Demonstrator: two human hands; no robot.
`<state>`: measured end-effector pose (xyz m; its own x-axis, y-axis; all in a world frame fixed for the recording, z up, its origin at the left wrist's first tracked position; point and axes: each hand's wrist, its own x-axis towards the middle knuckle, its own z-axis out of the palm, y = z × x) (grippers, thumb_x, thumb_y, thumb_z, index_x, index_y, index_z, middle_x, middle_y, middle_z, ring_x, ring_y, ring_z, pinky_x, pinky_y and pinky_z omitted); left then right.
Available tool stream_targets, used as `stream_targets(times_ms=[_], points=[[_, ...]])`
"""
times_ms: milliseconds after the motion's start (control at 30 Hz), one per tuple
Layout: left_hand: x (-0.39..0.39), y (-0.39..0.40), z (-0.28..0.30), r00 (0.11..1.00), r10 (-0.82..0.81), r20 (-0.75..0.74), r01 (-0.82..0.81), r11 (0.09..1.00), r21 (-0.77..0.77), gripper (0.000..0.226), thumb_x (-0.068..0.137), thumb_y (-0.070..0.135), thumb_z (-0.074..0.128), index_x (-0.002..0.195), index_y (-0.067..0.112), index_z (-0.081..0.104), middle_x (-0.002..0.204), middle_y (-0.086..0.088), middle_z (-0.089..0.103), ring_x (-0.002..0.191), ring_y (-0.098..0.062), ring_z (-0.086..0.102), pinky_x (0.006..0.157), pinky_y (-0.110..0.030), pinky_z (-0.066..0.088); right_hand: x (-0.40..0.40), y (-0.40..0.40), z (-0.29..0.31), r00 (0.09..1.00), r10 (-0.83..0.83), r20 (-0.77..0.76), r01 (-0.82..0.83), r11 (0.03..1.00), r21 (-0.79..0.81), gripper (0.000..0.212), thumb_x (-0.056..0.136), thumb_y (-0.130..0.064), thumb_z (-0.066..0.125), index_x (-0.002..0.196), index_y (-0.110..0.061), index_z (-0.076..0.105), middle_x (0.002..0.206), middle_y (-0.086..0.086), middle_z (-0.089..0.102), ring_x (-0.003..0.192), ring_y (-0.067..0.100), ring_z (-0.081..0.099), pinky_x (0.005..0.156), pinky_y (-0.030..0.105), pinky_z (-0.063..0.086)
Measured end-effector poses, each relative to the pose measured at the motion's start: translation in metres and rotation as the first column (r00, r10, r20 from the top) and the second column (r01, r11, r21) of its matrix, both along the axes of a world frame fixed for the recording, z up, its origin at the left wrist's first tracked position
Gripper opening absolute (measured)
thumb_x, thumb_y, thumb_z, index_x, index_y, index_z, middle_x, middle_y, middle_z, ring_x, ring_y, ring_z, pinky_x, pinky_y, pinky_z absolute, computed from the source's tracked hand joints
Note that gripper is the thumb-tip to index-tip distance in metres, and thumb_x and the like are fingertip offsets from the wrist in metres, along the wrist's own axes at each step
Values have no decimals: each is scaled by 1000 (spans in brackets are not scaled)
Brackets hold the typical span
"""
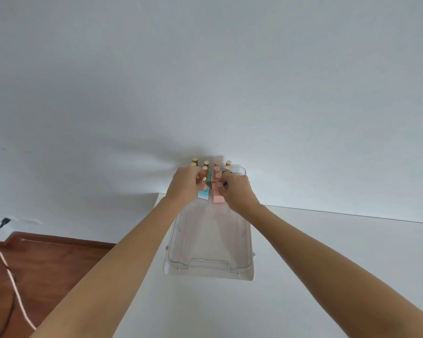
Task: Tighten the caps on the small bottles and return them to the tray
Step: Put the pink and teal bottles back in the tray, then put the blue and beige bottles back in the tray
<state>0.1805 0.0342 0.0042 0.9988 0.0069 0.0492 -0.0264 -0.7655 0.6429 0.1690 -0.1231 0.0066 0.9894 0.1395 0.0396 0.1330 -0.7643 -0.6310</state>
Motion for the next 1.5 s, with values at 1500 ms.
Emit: stream_targets(times_ms=[1500], points=[[-238,-362,-111,836,-483,-260,516,853,77,16,87,14,65,100,6,71,94,-11,70,86,-27,64,77,-32,50,-287,-390,-110,911,-102,-399,115,993,10,7,83,-14,70,89,-11,72,88,8,72,77,27,65,69,36,55]])
